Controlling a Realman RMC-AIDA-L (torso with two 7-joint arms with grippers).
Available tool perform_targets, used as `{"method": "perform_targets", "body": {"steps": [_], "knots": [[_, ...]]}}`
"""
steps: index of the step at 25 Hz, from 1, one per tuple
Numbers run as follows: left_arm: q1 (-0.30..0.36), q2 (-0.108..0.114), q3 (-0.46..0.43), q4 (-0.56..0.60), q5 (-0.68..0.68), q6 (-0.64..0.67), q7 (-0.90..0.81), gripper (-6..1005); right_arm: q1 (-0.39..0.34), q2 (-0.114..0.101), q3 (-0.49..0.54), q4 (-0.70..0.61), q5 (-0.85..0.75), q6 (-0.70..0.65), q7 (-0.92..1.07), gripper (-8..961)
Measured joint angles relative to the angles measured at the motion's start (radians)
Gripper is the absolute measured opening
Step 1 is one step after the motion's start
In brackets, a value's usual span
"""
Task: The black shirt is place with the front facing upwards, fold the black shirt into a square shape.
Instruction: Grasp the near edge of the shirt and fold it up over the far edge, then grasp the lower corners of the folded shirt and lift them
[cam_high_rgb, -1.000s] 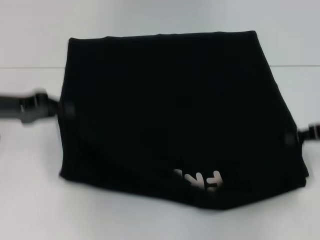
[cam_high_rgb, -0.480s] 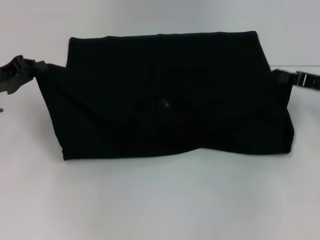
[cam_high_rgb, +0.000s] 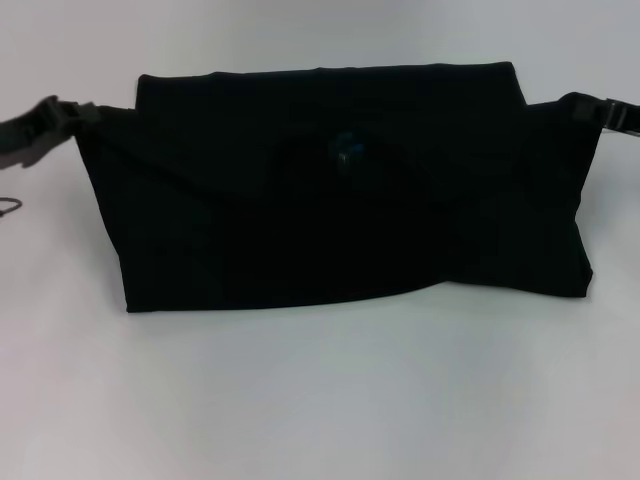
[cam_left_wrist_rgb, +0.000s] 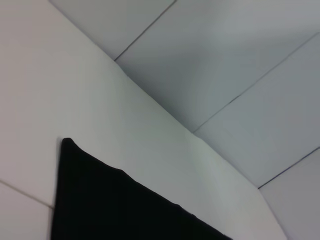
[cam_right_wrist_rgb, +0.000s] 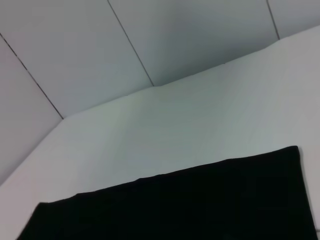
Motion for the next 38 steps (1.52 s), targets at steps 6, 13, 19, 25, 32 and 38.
{"method": "perform_targets", "body": {"steps": [6,13,19,25,32,38], "knots": [[-0.025,-0.051,0.000,-0.022,-0.004,-0.126,0.120,37,0.008,0.036,-0.072,0.012,0.001,0.130,-0.026,31],[-0.052,-0.093,0.087,-0.032,-0.005,-0.274,0.144,38,0.018,0.057,-0.137,0.049,0.006,0.257,-0.044,36],[-0.060,-0.113,0.128,-0.032,-0.005,-0.352,0.139,159,0.019,0.073,-0.139,0.050,0.012,0.265,-0.094,116],[-0.019,-0.077,0.129,-0.034,-0.002,-0.253,0.053,373,-0.022,0.067,-0.117,0.042,0.070,0.214,-0.086,308],[0.049,0.007,0.190,-0.033,0.016,0.012,-0.083,605,-0.126,0.029,-0.108,0.041,0.265,-0.057,-0.193,519],[0.097,0.033,0.335,-0.027,0.018,0.080,-0.153,748,-0.188,0.028,-0.135,0.043,0.228,-0.360,-0.420,742]]}}
